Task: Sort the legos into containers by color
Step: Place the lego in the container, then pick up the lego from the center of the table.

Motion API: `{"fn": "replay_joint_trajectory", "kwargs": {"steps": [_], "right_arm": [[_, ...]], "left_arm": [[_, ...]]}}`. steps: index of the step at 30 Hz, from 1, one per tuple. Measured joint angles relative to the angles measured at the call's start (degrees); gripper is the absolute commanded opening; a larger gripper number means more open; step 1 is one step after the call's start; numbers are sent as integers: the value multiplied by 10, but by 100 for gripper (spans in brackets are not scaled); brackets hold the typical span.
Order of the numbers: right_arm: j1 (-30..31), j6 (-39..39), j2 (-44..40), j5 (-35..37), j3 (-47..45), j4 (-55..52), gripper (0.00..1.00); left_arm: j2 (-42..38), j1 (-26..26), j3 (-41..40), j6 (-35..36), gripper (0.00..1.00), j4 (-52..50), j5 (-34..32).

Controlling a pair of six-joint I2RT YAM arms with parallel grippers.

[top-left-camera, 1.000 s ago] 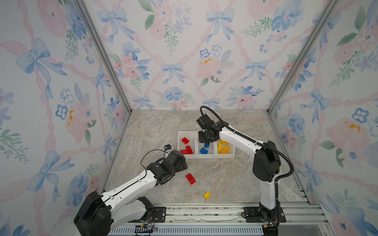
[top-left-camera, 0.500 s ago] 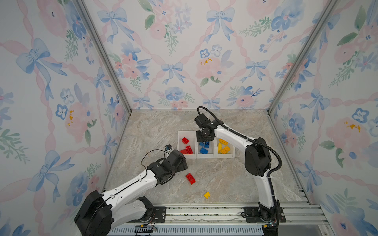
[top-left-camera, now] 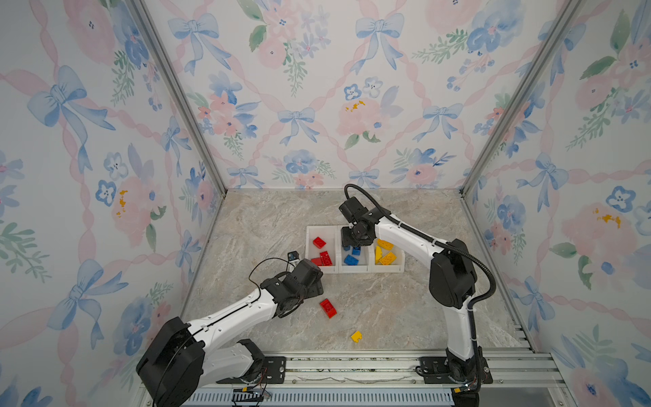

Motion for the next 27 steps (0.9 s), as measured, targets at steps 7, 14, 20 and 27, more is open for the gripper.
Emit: {"fn": "replay_joint_trajectory", "kwargs": {"steps": [7, 14, 20, 27], "right_arm": [[5, 16, -111, -8, -86, 2, 70], [17, 31, -186, -13, -154, -2, 75], [24, 44, -233, -19, -194, -13, 77], [26, 61, -275, -20, -217, -21, 78]], "left_arm": [[43, -5, 20, 48, 73, -1, 4], [109, -15, 63, 96, 69, 2, 13], [157, -16, 87, 118, 67, -1, 10], [194, -16, 116, 139, 65, -8, -4]]}}
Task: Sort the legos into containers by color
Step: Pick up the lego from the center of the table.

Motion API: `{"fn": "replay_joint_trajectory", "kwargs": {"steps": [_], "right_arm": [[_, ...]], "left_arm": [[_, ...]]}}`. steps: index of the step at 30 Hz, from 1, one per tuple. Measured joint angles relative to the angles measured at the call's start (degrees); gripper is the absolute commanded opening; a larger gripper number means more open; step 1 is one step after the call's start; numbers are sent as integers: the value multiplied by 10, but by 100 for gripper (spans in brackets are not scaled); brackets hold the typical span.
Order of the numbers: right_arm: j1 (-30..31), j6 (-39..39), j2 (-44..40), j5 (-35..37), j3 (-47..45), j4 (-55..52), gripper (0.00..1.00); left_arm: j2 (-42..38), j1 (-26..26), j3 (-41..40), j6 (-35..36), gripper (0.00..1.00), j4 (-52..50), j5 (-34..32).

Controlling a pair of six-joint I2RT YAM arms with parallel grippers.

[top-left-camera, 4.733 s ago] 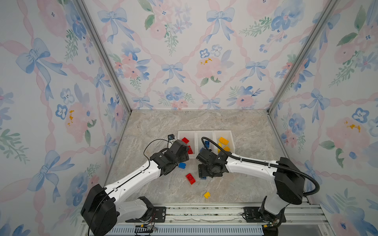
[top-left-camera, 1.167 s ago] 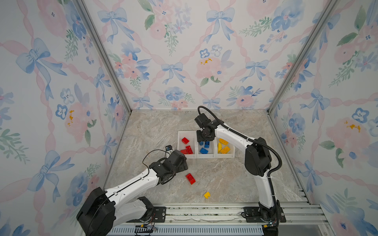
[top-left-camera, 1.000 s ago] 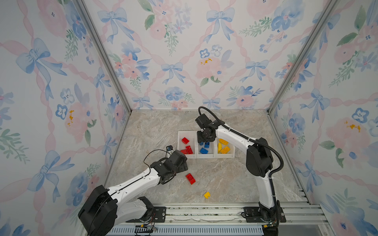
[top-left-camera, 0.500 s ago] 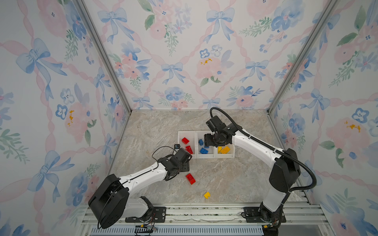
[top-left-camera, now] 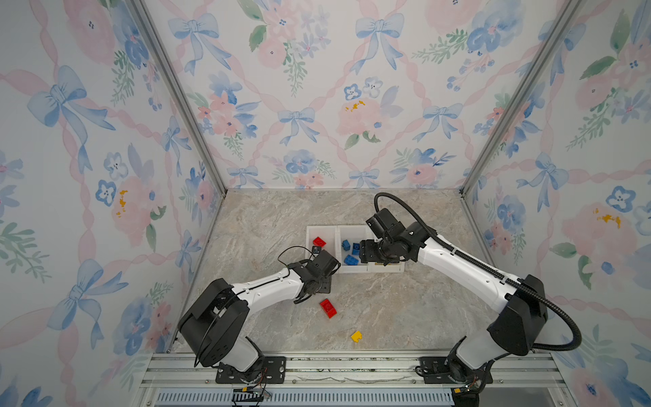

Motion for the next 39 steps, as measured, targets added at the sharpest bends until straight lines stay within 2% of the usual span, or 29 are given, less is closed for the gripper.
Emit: {"fn": "replay_joint_trajectory", "kwargs": {"steps": [17, 22, 32, 39], "right_arm": [[0, 18, -12, 0, -22, -9, 78], [0, 18, -15, 0, -22, -9, 79], [0, 28, -22, 2, -35, -8, 78], [1, 35, -30, 5, -50, -6, 78]], "left_arm": [[50, 1, 4, 8, 63, -10, -25], [62, 1, 8, 10, 58, -8, -25], [70, 1, 16, 12, 40, -5, -25], [68, -1, 16, 11, 34, -5, -24]]}}
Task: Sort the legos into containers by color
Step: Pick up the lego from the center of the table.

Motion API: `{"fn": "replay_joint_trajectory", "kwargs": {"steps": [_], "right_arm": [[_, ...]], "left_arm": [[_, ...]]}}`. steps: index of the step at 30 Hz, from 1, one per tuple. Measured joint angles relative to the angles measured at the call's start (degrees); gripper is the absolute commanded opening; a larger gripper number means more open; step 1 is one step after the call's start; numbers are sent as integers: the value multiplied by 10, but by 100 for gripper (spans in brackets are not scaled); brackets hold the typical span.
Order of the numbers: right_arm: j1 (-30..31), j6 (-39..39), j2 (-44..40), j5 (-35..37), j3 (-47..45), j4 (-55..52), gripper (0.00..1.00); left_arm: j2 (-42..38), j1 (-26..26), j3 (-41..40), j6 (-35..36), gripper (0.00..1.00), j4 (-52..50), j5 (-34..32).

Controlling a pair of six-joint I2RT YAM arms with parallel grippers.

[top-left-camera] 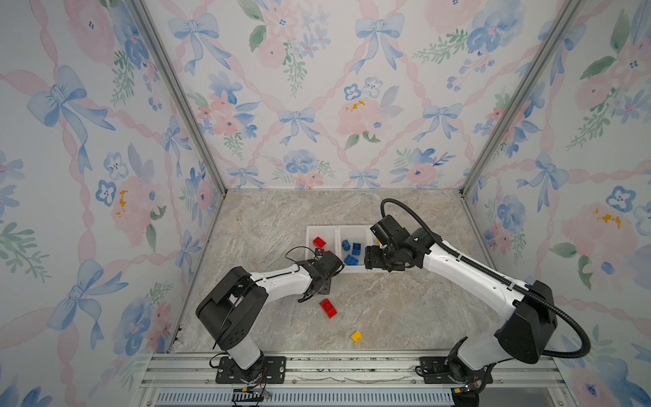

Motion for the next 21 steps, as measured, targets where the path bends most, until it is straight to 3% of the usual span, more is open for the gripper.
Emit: {"fn": "replay_joint_trajectory", "kwargs": {"steps": [9, 21], "right_arm": [[0, 13, -46, 10, -43, 0, 78], [-5, 30, -95, 21, -86, -2, 79]], "left_arm": [[-47, -45, 12, -12, 32, -13, 2], [-61, -123, 144, -15, 31, -41, -14]]}}
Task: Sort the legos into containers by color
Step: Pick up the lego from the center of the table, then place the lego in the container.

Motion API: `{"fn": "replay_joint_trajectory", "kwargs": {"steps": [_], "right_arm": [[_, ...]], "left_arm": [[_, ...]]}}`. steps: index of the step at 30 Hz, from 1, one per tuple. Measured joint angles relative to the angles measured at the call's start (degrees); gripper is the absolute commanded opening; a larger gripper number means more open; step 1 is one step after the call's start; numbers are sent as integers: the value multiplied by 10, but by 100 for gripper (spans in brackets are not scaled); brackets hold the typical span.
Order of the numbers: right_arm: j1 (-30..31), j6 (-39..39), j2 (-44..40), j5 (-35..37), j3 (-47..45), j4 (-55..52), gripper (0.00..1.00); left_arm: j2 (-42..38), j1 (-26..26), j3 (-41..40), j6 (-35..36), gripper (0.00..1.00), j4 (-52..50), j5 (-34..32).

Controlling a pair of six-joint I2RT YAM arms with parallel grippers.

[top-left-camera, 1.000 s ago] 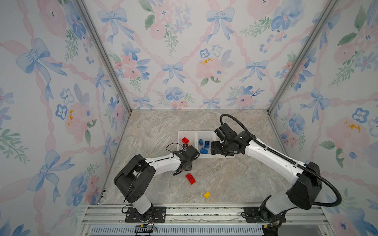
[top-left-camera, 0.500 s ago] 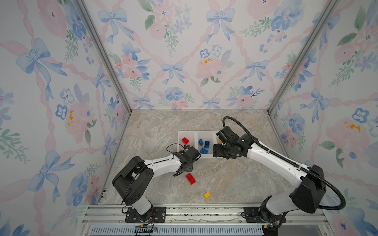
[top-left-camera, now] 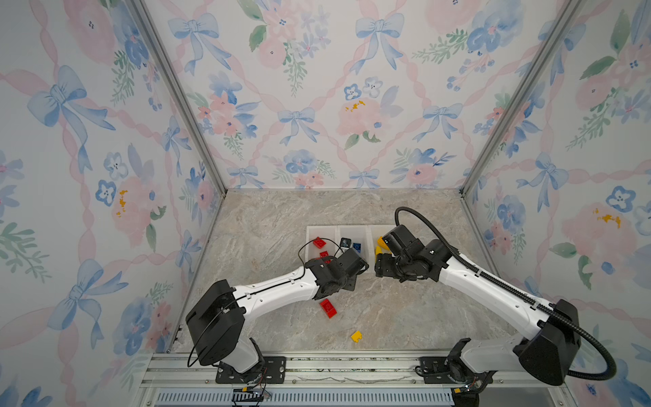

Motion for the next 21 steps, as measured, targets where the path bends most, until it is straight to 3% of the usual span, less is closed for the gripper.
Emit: {"fn": "replay_joint_trajectory", "kwargs": {"steps": [10, 21], "right_arm": [[-13, 2, -22, 1, -6, 0, 80], [-23, 2, -24, 0, -6, 0, 80]], "left_arm": [[97, 1, 148, 31, 32, 1, -5], [194, 35, 213, 47, 30, 1, 5]]}}
